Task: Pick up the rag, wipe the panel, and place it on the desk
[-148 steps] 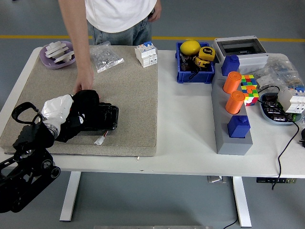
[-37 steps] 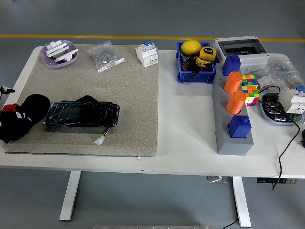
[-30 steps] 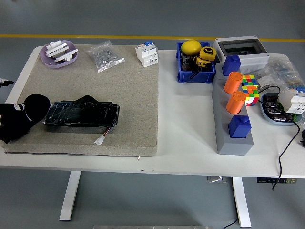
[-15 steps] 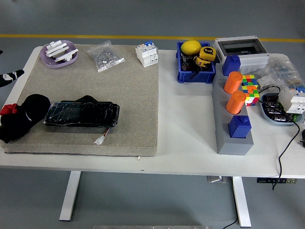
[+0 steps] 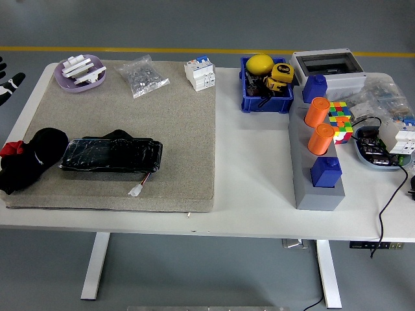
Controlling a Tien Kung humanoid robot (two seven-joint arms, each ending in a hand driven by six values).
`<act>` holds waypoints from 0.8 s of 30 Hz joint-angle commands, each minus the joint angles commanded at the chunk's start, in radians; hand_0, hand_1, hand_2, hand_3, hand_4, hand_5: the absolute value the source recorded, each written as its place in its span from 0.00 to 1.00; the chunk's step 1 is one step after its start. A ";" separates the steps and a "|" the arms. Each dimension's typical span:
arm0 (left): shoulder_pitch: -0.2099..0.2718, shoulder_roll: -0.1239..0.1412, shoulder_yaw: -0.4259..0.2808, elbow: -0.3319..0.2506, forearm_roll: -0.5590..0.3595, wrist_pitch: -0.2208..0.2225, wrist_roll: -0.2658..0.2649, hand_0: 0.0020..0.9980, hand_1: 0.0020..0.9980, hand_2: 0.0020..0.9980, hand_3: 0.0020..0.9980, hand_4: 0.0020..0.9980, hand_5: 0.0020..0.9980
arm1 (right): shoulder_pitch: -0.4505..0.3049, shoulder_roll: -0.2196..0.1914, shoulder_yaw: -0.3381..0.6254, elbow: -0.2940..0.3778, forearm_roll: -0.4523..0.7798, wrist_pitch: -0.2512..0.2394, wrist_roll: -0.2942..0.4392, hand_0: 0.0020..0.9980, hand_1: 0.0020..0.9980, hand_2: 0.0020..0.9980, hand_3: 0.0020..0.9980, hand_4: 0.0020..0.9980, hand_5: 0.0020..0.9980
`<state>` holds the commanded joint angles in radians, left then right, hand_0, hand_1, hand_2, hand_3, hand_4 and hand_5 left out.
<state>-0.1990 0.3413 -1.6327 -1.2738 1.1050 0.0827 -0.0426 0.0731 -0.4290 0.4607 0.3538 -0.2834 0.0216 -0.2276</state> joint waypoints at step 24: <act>0.028 -0.058 0.004 0.045 -0.529 -0.069 -0.058 0.74 0.76 0.72 0.72 1.00 0.42 | 0.006 -0.005 0.010 0.003 -0.008 -0.002 -0.002 0.74 0.59 0.65 0.62 1.00 0.62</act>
<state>-0.1708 0.2835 -1.6288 -1.2293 0.5759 0.0134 -0.1011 0.0793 -0.4337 0.4711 0.3572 -0.2918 0.0193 -0.2291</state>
